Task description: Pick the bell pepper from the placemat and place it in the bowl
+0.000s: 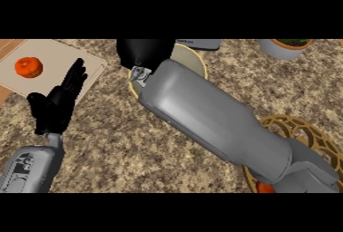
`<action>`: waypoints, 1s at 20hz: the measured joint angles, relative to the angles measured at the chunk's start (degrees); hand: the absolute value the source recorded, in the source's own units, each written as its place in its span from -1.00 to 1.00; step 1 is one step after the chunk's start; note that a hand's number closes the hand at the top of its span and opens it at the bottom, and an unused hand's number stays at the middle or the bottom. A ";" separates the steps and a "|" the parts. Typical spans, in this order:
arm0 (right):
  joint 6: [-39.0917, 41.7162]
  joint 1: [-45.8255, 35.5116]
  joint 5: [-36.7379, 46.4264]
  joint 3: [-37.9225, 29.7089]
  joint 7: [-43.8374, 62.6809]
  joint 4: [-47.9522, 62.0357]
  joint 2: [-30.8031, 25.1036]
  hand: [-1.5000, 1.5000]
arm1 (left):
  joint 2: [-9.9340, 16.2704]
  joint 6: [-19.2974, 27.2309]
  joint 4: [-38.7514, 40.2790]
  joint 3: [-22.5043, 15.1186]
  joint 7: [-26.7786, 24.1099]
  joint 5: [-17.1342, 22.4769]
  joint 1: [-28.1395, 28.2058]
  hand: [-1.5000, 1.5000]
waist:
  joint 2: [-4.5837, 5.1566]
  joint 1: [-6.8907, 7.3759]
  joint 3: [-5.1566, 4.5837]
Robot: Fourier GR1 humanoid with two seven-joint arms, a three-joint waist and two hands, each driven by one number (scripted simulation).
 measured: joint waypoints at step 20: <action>-19.10 3.91 -5.52 -4.58 -8.12 21.02 0.47 1.00 | 0.64 0.80 -1.09 2.37 -0.63 0.01 1.94 0.00 | 0.44 -3.17 0.21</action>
